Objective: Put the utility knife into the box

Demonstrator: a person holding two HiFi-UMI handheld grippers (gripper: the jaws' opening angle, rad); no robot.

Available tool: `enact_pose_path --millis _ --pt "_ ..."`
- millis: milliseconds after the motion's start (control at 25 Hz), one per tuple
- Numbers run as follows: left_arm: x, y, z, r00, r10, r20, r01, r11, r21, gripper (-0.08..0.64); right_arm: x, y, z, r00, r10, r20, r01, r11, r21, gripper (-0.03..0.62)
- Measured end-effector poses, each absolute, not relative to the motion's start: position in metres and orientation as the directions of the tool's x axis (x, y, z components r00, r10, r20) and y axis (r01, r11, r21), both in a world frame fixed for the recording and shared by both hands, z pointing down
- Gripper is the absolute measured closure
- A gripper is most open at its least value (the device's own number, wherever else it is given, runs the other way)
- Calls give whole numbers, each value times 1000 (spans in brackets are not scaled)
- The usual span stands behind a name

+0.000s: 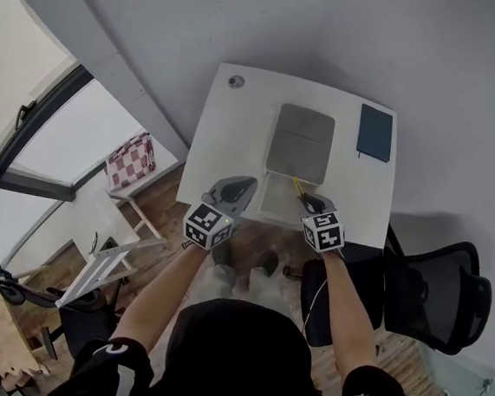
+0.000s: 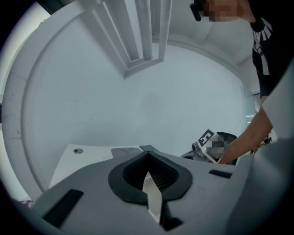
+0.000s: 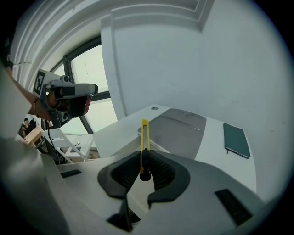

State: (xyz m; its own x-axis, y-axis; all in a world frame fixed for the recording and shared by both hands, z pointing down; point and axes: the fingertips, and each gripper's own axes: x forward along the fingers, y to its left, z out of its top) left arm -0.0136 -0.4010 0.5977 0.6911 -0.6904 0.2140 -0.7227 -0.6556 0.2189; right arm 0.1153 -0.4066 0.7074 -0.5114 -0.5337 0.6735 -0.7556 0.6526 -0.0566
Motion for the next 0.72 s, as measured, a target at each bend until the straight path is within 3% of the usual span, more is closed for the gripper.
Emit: enact_pose_path --millis 720 --pt "-31 -415 657 674 -692 261 -739 -618 270 535 78 -415 792 -488 -254 835 -644 751 -148 517"
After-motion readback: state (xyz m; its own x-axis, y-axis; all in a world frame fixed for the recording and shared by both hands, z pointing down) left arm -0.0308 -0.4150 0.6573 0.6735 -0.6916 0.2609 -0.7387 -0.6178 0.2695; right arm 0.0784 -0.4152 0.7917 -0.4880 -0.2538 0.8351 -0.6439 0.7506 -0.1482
